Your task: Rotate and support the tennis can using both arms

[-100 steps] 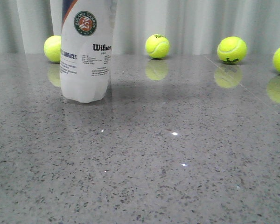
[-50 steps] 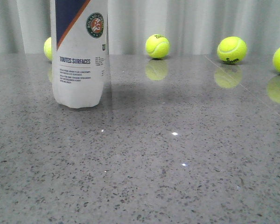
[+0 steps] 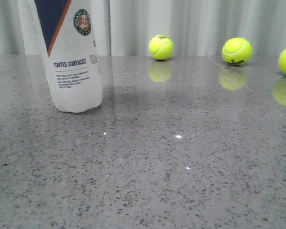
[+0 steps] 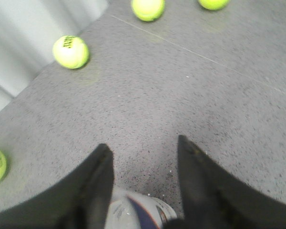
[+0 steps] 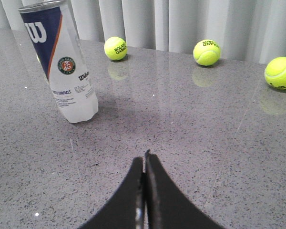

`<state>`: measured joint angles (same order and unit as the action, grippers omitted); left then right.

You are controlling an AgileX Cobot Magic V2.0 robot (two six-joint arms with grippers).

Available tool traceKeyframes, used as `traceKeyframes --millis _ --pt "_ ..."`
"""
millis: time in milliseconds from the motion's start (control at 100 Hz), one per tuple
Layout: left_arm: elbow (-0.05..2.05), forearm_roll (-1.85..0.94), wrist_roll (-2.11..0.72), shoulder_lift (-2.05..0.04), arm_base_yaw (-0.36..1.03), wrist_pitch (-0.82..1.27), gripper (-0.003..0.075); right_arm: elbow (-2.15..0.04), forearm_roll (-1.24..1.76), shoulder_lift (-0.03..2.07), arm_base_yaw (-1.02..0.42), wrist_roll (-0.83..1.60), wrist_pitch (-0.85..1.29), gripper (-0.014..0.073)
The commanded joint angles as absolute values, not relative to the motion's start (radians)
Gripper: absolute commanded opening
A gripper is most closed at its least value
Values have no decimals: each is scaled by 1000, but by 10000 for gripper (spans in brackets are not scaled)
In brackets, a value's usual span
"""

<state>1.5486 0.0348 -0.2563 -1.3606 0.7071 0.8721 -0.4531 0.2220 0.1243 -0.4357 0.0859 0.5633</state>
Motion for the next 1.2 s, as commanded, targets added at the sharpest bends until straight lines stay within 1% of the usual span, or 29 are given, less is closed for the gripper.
traceKeyframes --millis 0,120,230,390,690,830,900,1190 --pt "1469 51 -160 -1261 713 700 147 -474 217 135 -430 88 492 -70" --pt "1327 51 -89 -1171 713 595 -21 -474 217 135 -430 88 492 -70" --pt "1200 51 -28 -1093 713 502 -19 -474 217 135 -430 88 492 -70" --pt "1030 37 -21 -985 713 388 -19 -474 217 135 -430 88 492 -70" --pt "762 22 -21 -808 713 253 -19 -474 217 135 -430 88 492 -70" --pt "670 22 -18 -735 708 246 -19 -474 217 135 -430 88 492 -70" --pt "642 31 28 -709 665 248 -19 -474 217 135 -430 88 492 -70" --pt "525 31 29 -623 406 184 -19 -474 217 135 -430 88 492 -70"
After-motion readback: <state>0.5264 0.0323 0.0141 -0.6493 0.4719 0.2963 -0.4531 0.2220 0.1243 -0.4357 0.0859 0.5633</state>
